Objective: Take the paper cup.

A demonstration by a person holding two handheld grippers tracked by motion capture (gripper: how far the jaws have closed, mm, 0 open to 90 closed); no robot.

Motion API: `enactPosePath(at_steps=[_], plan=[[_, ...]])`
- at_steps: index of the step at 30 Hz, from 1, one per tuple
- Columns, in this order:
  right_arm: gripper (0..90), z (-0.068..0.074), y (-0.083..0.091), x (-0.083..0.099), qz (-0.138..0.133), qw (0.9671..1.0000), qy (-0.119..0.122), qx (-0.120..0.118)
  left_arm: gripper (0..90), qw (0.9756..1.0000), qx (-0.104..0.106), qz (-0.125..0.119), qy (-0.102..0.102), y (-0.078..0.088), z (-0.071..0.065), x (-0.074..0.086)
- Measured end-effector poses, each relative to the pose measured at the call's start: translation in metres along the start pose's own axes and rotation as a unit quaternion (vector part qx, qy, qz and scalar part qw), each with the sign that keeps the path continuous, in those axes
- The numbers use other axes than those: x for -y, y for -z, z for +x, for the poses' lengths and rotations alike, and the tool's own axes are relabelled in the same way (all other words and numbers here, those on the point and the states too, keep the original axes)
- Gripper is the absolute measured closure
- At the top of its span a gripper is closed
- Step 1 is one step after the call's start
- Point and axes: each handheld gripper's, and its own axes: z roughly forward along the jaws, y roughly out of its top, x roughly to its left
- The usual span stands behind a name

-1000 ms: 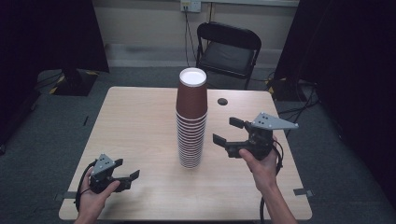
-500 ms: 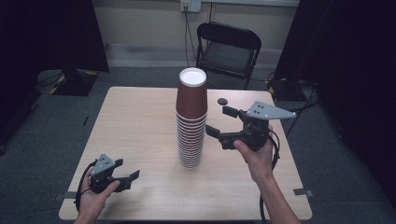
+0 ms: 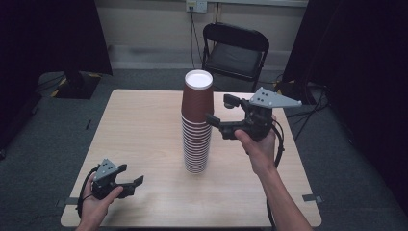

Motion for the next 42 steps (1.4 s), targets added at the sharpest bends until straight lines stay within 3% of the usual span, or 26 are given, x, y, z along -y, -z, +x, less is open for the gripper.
enactPosePath(at_steps=[7,15,23,30,42], plan=[[13.2,-0.006,-0.021,-0.016,0.002,1.0000,0.002,-0.005,18.2,1.0000,0.002,0.000,-0.001,0.000,0.000,0.000],[12.8,-0.005,-0.041,-0.021,0.004,1.0000,0.002,-0.005,18.2,1.0000,0.001,-0.004,0.004,0.001,0.002,0.000],[11.3,-0.007,-0.060,-0.018,0.027,0.9996,-0.001,-0.006,18.2,1.0000,0.004,-0.001,-0.005,0.001,0.001,-0.001],[12.4,-0.009,-0.075,-0.010,0.062,0.9981,0.000,0.004,18.2,1.0000,0.005,-0.002,0.002,0.001,0.001,0.000],[10.2,-0.009,-0.077,0.000,0.068,0.9977,0.005,0.005,18.2,1.0000,0.006,0.001,0.000,0.000,0.001,0.000]])
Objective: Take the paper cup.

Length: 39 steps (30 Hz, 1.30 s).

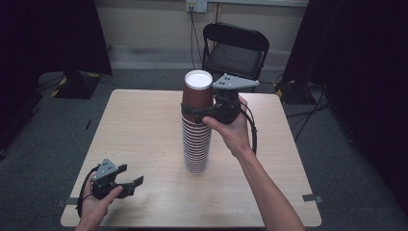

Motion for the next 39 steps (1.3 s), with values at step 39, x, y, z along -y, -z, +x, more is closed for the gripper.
enactPosePath(at_steps=[39], plan=[[12.1,-0.002,0.007,-0.012,-0.032,0.9994,-0.006,-0.005,18.1,1.0000,0.001,0.001,0.001,0.000,0.000,0.000]])
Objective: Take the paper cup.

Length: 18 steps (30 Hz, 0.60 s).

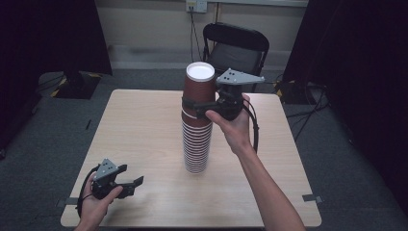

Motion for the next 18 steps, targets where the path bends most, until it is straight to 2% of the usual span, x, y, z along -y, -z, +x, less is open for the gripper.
enactPosePath(at_steps=[6,11,18], plan=[[12.2,0.002,0.004,-0.008,-0.007,1.0000,-0.001,0.002,18.2,1.0000,0.001,0.001,-0.001,0.000,0.000,0.000],[12.3,0.003,0.010,-0.019,-0.027,0.9996,-0.005,0.000,18.1,0.9997,0.010,-0.004,-0.024,0.001,-0.002,-0.001],[12.3,0.005,0.018,-0.031,-0.048,0.9988,-0.007,0.001,18.1,0.9993,0.023,-0.003,-0.030,0.000,-0.005,-0.002]])
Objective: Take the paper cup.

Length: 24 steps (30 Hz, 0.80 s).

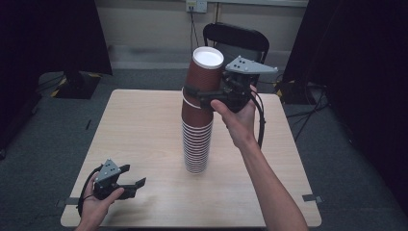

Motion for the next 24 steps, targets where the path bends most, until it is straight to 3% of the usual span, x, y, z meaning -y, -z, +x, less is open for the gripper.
enactPosePath(at_steps=[3,11,13,15,19,24], plan=[[12.4,0.000,0.003,-0.004,-0.008,1.0000,0.000,-0.002,17.9,0.9997,0.022,-0.010,0.003,0.002,-0.001,-0.001],[12.3,-0.001,0.010,-0.014,-0.024,0.9997,-0.007,0.005,17.1,0.9994,0.032,-0.011,-0.004,0.002,-0.005,-0.003],[12.4,-0.003,0.012,-0.017,-0.028,0.9995,-0.008,0.007,17.0,0.9995,0.029,-0.014,0.000,0.002,-0.005,-0.003],[12.4,-0.006,0.014,-0.021,-0.028,0.9995,-0.010,0.010,16.8,0.9986,0.044,-0.018,0.023,0.001,-0.004,-0.002],[12.4,-0.009,0.019,-0.027,-0.033,0.9992,-0.007,0.020,17.9,0.9992,0.021,-0.005,0.032,-0.002,-0.002,0.002],[12.5,-0.014,0.025,-0.031,-0.037,0.9987,-0.006,0.034,18.3,0.9988,0.006,-0.010,0.047,-0.001,0.002,0.003]])
